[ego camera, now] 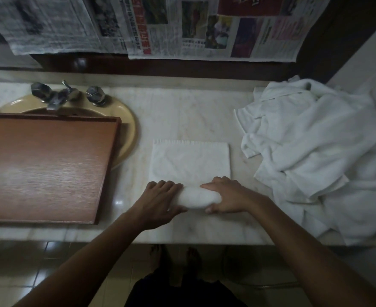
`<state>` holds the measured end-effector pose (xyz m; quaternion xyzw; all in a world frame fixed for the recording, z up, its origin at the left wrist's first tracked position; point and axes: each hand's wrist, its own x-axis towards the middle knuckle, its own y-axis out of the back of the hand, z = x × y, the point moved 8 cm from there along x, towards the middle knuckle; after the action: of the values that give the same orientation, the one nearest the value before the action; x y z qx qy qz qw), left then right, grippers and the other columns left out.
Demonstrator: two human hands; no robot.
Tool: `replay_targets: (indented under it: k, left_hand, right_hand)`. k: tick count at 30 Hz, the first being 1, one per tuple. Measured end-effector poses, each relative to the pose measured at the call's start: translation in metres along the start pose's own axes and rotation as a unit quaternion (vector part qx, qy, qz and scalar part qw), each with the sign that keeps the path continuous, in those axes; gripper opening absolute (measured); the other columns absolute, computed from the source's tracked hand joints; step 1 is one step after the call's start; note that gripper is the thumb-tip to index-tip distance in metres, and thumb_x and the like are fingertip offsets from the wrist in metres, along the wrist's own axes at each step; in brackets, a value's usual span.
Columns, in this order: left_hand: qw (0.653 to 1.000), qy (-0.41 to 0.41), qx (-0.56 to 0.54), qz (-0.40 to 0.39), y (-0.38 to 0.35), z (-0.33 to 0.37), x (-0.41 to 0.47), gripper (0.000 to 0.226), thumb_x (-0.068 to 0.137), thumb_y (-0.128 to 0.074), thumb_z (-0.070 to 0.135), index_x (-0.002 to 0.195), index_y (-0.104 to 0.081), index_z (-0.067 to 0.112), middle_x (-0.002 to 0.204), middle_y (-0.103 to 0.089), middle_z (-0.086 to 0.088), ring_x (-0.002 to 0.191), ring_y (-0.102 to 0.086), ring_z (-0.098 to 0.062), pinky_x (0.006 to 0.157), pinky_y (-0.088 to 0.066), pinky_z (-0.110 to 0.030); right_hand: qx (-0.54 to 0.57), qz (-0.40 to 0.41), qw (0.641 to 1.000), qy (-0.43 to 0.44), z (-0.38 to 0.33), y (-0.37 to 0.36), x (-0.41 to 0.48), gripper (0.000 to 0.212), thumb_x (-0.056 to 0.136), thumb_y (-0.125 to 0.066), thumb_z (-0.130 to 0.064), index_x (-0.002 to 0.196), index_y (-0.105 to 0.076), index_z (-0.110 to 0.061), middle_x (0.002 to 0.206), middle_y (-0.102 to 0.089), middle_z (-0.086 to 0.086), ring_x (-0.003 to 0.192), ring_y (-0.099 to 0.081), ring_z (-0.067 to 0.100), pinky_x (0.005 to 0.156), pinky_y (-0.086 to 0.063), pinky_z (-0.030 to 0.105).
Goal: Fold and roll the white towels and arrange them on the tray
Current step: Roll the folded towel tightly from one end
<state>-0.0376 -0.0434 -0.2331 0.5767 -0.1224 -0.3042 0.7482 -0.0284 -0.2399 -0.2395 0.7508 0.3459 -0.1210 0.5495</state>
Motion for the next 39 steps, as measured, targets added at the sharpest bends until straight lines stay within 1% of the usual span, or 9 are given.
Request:
replay_targets:
  k: [3,7,11,16,19,22,25,34,39]
  left_hand:
    - [0.999,0.007,-0.003,-0.042,0.002,-0.007,0.015,0.069,0.095,-0.035,0.078,0.143,-0.045,0.03,0.13,-0.056,0.009,0.115,-0.053,-0.018,0.097,-0.042,-0.04]
    - [0.993,0.03,-0.065,-0.091,0.004,-0.018,0.036,0.061,0.093,-0.041,0.076,0.135,-0.054,0.034,0.117,-0.055,0.008,0.109,-0.051,-0.018,0.093,-0.044,-0.042]
    - [0.991,0.045,-0.079,-0.097,0.012,-0.025,0.049,0.08,0.083,-0.032,0.088,0.136,-0.057,0.034,0.114,-0.051,0.004,0.107,-0.05,-0.02,0.091,-0.045,-0.042]
    - [0.992,0.05,0.067,0.09,0.036,-0.011,0.035,0.062,0.098,-0.031,0.069,0.129,-0.059,0.023,0.116,-0.058,-0.003,0.102,-0.057,-0.026,0.093,-0.045,-0.045]
    - [0.987,0.031,0.072,0.142,0.029,-0.001,0.023,0.06,0.101,-0.038,0.061,0.143,-0.051,0.019,0.132,-0.055,-0.006,0.118,-0.054,-0.029,0.108,-0.037,-0.051]
    - [0.99,0.023,0.084,0.109,0.014,-0.01,0.022,0.088,0.09,-0.054,0.068,0.159,-0.032,0.018,0.152,-0.043,-0.009,0.139,-0.041,-0.032,0.119,-0.026,-0.058]
    - [0.992,0.027,0.106,0.059,0.011,-0.025,0.035,0.103,0.074,-0.076,0.057,0.159,-0.03,0.02,0.152,-0.045,-0.009,0.137,-0.045,-0.034,0.116,-0.032,-0.056]
    - [0.999,-0.005,0.04,-0.024,0.003,-0.005,0.005,0.092,0.079,-0.073,0.048,0.156,-0.028,0.023,0.143,-0.052,0.002,0.121,-0.055,-0.021,0.107,-0.043,-0.041]
    - [0.993,-0.018,-0.119,0.001,-0.002,-0.006,-0.03,0.076,0.078,-0.078,0.048,0.142,-0.043,0.026,0.143,-0.053,0.005,0.122,-0.055,-0.018,0.103,-0.045,-0.03]
  right_hand:
    - [-0.026,0.015,0.999,-0.029,-0.002,0.01,-0.005,0.087,0.087,-0.07,-0.06,0.159,-0.029,-0.035,0.152,-0.041,0.0,0.137,-0.038,0.024,0.112,-0.032,0.044]
    - [-0.064,0.174,0.982,-0.023,-0.04,0.011,-0.029,0.075,0.089,-0.069,-0.036,0.156,-0.034,-0.032,0.154,-0.041,-0.001,0.138,-0.038,0.025,0.114,-0.031,0.045]
    - [-0.118,0.25,0.961,-0.029,-0.06,-0.018,-0.032,0.085,0.078,-0.068,-0.028,0.156,-0.036,-0.02,0.157,-0.042,0.011,0.142,-0.04,0.037,0.117,-0.03,0.059]
    - [-0.13,0.251,0.958,-0.042,-0.05,-0.012,-0.015,0.093,0.083,-0.065,-0.026,0.162,-0.017,-0.018,0.162,-0.033,0.011,0.148,-0.03,0.036,0.122,-0.018,0.061]
    - [-0.134,0.246,0.959,-0.039,-0.044,-0.001,-0.001,0.099,0.082,-0.067,-0.037,0.163,-0.013,-0.018,0.159,-0.036,0.009,0.145,-0.034,0.034,0.123,-0.017,0.059]
    - [-0.163,0.237,0.957,-0.026,-0.039,0.011,0.012,0.1,0.077,-0.066,-0.051,0.161,-0.023,-0.016,0.145,-0.048,0.009,0.128,-0.047,0.032,0.116,-0.028,0.055]
    - [-0.187,0.201,0.961,-0.03,-0.036,0.018,0.022,0.099,0.075,-0.067,-0.052,0.158,-0.025,-0.017,0.134,-0.053,0.008,0.115,-0.053,0.031,0.101,-0.039,0.049]
    - [-0.128,0.092,0.987,-0.007,-0.038,-0.007,-0.009,0.087,0.08,-0.068,-0.036,0.153,-0.022,-0.027,0.134,-0.049,0.006,0.116,-0.05,0.029,0.098,-0.04,0.048]
    - [-0.093,0.107,0.99,0.009,-0.033,-0.027,-0.031,0.074,0.08,-0.067,-0.044,0.142,-0.03,-0.025,0.125,-0.054,0.001,0.106,-0.051,0.024,0.094,-0.042,0.044]
